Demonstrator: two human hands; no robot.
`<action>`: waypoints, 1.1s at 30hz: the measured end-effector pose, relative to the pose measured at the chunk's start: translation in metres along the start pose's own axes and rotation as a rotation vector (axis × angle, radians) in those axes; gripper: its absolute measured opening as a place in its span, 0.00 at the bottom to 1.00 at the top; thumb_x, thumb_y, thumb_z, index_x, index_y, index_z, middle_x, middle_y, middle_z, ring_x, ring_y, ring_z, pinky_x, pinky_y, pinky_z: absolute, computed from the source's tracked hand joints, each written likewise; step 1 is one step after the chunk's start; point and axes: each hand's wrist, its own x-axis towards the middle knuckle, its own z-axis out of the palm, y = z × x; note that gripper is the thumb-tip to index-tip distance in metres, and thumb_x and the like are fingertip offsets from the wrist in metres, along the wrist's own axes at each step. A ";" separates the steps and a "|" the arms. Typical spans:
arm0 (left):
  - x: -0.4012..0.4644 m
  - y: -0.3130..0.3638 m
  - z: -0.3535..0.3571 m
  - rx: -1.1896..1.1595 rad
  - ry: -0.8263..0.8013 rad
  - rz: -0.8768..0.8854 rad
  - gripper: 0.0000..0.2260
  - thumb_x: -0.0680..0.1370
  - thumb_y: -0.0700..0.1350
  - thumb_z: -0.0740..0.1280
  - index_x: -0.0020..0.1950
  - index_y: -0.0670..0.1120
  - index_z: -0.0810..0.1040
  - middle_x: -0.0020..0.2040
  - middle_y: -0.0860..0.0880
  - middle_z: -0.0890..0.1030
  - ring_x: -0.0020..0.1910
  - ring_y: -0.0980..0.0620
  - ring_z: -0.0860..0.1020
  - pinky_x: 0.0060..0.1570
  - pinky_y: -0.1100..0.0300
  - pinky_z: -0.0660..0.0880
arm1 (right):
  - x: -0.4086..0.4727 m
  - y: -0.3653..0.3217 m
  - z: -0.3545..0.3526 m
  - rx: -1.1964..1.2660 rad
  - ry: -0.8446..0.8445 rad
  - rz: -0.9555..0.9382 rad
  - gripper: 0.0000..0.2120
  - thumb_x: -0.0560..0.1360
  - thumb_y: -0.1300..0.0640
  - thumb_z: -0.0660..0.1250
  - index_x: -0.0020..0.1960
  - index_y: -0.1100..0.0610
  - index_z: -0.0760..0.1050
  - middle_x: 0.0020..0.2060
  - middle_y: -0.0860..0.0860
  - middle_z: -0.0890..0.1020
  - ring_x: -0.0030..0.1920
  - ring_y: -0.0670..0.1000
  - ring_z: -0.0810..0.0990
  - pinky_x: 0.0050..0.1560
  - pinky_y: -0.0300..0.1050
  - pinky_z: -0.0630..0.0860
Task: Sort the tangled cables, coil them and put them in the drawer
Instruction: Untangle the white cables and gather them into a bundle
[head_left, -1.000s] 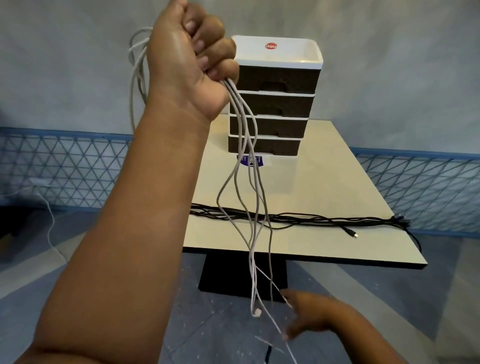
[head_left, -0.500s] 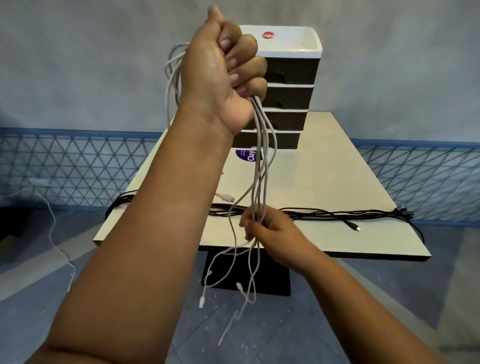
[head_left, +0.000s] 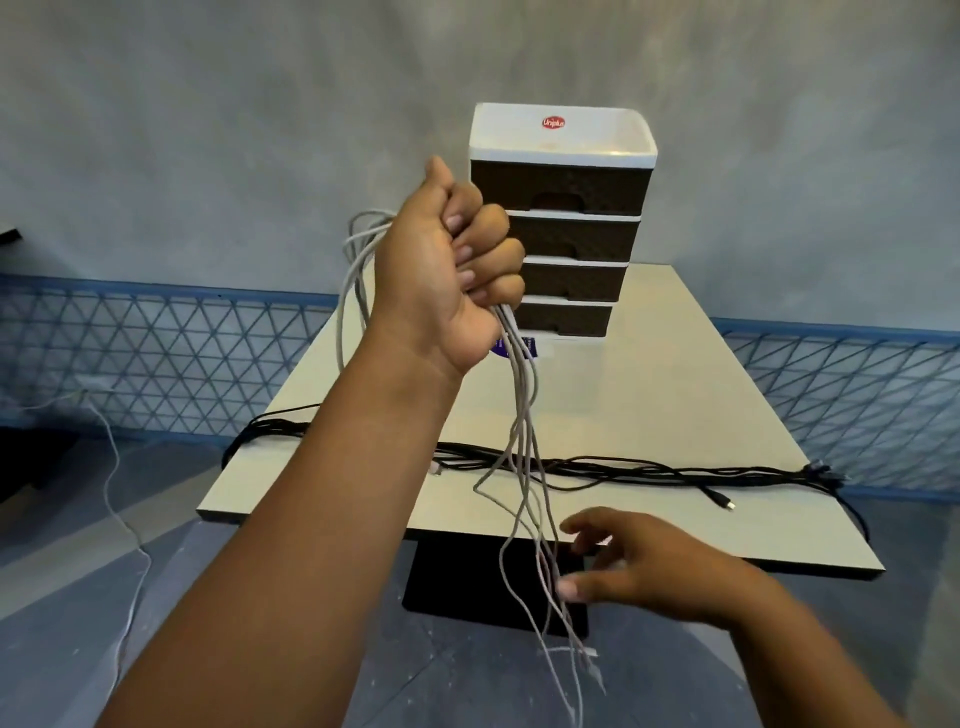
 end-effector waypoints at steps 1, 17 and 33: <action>-0.002 -0.005 -0.001 -0.010 0.004 -0.009 0.27 0.85 0.56 0.49 0.27 0.48 0.65 0.21 0.53 0.61 0.19 0.58 0.57 0.18 0.66 0.53 | -0.008 -0.015 -0.012 -0.019 0.121 -0.034 0.43 0.55 0.22 0.69 0.65 0.40 0.71 0.56 0.40 0.78 0.55 0.40 0.79 0.56 0.42 0.78; -0.015 -0.068 -0.046 -0.493 0.519 -0.251 0.19 0.80 0.48 0.64 0.31 0.46 0.65 0.23 0.52 0.63 0.17 0.57 0.62 0.17 0.68 0.61 | -0.018 -0.053 0.002 0.862 0.094 -0.402 0.24 0.73 0.34 0.61 0.34 0.54 0.67 0.26 0.51 0.60 0.26 0.51 0.55 0.30 0.45 0.54; -0.016 -0.065 -0.088 -0.163 0.713 0.112 0.19 0.84 0.56 0.53 0.36 0.50 0.67 0.23 0.54 0.63 0.17 0.58 0.57 0.15 0.68 0.52 | 0.010 0.041 0.028 0.138 -0.341 -0.150 0.14 0.75 0.37 0.65 0.46 0.46 0.79 0.46 0.45 0.83 0.51 0.42 0.81 0.62 0.42 0.73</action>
